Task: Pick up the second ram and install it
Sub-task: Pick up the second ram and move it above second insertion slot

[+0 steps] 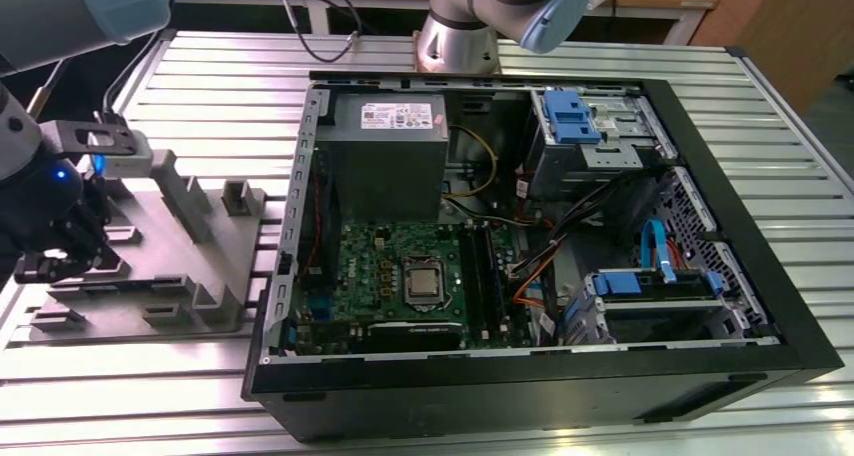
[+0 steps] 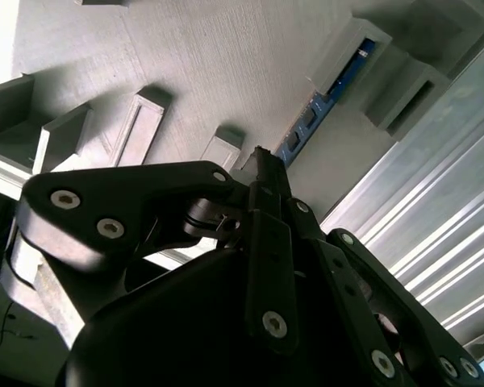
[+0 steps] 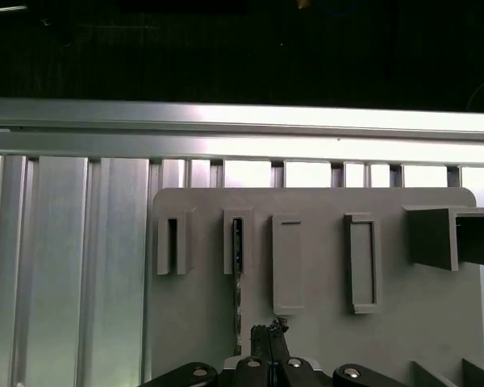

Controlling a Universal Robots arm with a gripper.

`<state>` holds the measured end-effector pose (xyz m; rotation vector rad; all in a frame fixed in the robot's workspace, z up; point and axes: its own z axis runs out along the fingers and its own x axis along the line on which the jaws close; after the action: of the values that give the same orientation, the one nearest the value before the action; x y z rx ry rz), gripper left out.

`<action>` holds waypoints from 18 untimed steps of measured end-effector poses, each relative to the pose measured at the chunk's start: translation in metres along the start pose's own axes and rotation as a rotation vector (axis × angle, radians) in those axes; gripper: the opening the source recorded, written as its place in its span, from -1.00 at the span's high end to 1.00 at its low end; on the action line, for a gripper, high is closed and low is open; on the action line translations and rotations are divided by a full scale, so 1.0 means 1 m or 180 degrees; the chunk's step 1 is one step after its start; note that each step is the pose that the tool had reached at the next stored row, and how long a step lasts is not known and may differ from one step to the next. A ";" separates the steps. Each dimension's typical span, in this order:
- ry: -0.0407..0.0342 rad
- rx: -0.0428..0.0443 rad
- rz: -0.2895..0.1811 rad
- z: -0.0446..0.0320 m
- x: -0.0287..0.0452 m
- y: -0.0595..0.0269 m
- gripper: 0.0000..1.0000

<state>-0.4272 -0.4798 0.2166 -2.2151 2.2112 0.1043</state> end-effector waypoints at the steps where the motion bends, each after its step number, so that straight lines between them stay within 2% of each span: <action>1: 0.0000 0.0000 0.0000 0.0007 0.0000 0.0000 0.80; 4: 0.0001 -0.0001 0.0000 0.0009 0.0003 0.0000 0.80; 11: 0.0000 -0.0005 0.0000 0.0007 0.0083 0.0000 0.80; 18: 0.0000 -0.0012 0.0001 0.0013 0.0115 -0.0005 0.80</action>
<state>-0.4268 -0.4913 0.2147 -2.2168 2.2132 0.1084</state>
